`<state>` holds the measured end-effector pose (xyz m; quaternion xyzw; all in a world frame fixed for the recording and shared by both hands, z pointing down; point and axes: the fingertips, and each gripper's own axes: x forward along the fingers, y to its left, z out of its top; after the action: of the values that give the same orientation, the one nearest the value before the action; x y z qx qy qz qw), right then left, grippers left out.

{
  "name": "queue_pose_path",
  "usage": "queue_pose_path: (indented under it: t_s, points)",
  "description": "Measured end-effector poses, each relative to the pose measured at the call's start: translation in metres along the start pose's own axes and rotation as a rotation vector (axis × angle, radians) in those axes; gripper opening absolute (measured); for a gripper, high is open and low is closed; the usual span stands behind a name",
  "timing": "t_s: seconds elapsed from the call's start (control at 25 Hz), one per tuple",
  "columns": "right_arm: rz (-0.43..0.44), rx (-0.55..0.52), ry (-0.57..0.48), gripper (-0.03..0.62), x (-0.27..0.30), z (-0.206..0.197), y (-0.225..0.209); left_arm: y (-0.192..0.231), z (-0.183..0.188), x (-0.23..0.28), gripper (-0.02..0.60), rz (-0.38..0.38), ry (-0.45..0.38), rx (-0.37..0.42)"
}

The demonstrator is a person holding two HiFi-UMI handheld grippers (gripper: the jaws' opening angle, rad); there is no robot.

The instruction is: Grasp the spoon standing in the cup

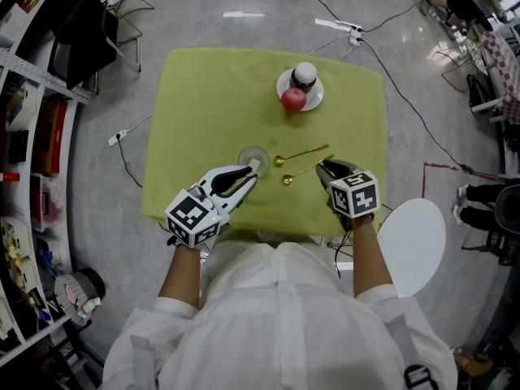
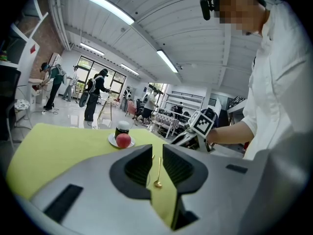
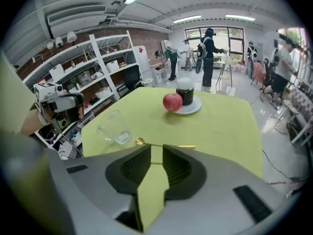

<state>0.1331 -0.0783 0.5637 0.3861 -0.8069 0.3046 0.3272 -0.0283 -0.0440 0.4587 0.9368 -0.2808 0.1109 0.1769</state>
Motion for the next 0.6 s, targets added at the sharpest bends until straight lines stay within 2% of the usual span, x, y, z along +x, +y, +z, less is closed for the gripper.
queue_pose_path:
  t_s: [0.4,0.6]
  points:
    - [0.103,-0.077,-0.192,0.034,-0.028,0.035,0.042,-0.006,0.004,-0.007,0.064,0.011,-0.022,0.001]
    - [0.216,-0.141,-0.297,0.02,-0.045,0.042,0.078,-0.014,0.003,-0.007,0.064,-0.002,-0.022,0.007]
